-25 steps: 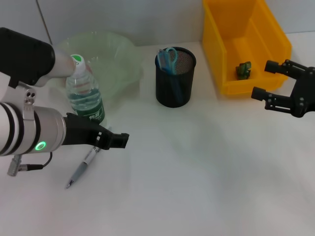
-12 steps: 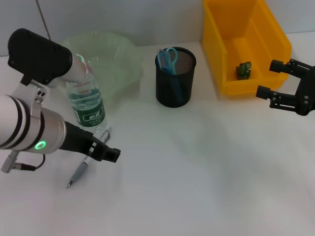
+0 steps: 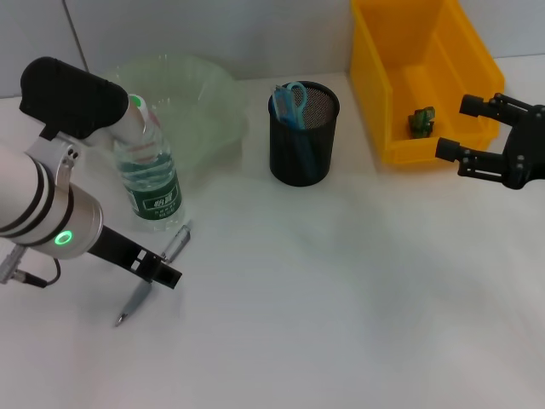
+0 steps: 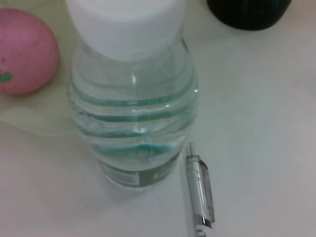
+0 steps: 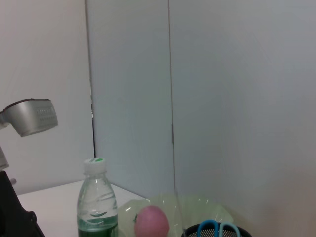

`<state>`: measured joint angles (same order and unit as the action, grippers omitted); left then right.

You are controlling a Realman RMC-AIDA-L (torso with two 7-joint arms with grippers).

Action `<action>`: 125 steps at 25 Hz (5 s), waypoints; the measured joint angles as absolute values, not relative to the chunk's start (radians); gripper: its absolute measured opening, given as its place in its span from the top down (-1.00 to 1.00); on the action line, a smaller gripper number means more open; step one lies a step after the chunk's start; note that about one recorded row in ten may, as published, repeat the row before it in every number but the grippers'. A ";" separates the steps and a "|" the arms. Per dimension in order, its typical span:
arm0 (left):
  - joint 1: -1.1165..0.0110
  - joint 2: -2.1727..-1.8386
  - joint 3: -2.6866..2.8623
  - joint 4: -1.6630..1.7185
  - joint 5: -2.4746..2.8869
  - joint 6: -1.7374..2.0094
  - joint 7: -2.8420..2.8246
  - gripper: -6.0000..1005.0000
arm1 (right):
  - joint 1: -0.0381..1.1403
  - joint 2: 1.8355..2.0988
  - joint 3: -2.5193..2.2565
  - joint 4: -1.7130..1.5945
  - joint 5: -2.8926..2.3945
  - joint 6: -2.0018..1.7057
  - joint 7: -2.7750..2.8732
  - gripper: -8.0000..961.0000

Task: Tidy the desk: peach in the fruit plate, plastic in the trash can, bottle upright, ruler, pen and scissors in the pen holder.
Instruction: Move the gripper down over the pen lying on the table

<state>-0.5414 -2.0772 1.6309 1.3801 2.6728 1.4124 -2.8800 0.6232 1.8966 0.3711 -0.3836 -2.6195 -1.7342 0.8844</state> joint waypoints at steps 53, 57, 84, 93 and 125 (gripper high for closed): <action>-0.697 -2.079 1.626 1.167 2.684 1.434 -2.879 -0.40 | 0.656 1.910 0.049 -0.488 -2.601 -1.780 1.068 -0.73; -0.702 -2.079 1.626 1.165 2.684 1.432 -2.879 -0.40 | 0.661 1.910 0.003 -0.503 -2.601 -1.794 1.091 -0.73; -0.733 -2.079 1.628 1.122 2.684 1.430 -2.879 -0.20 | 0.661 1.923 -0.011 -0.519 -2.588 -1.779 1.093 -0.73; -0.746 -2.079 1.627 1.101 2.678 1.429 -2.879 -0.17 | 0.661 1.928 -0.012 -0.522 -2.588 -1.762 1.092 -0.73; -0.759 -2.079 1.627 1.081 2.674 1.430 -2.870 0.24 | 0.664 1.934 -0.025 -0.525 -2.588 -1.755 1.093 -0.73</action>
<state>-0.7594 -2.0785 1.6265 1.0815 2.6738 1.4303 -2.8698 0.6640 1.9337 -0.0246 -0.5247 -2.5878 -1.7547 1.0929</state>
